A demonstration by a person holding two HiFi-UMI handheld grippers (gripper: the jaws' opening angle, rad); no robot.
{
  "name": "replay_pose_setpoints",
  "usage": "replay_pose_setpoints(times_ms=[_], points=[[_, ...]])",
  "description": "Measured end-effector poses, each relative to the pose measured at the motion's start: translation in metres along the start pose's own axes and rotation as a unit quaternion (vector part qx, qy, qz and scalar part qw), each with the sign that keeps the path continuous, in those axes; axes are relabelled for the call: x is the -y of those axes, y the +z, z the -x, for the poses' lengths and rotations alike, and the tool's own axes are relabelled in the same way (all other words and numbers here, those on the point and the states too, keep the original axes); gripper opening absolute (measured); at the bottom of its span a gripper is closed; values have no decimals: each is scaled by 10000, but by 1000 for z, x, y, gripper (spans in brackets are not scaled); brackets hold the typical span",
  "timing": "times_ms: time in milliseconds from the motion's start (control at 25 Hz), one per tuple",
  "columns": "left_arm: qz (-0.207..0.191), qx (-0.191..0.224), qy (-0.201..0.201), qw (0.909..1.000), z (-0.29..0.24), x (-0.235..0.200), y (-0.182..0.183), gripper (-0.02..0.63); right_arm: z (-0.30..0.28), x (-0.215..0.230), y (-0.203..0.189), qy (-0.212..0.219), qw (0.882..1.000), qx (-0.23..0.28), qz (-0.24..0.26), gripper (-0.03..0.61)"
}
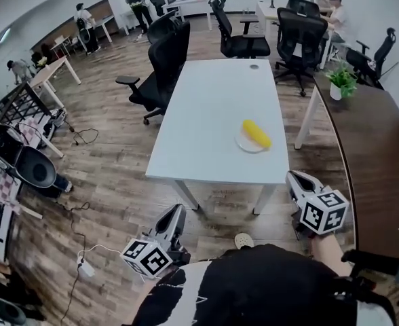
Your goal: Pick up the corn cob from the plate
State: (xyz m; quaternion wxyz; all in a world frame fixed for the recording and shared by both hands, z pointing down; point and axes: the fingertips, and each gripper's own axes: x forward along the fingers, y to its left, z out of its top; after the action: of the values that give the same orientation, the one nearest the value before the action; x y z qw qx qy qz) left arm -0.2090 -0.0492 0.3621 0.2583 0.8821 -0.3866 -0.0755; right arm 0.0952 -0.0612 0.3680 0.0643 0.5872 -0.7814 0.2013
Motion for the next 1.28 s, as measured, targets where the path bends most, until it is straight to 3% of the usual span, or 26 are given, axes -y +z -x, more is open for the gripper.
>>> replay_pose_setpoints(times_ms=[560,1280], points=[[-83,199,335,9992,-91,-35,33,12,-89,62,50,207,9998,46,49,15],[21,136,854,9962,-165,-77,38,12,-196,113,55,622,9974,-363,-79,15]])
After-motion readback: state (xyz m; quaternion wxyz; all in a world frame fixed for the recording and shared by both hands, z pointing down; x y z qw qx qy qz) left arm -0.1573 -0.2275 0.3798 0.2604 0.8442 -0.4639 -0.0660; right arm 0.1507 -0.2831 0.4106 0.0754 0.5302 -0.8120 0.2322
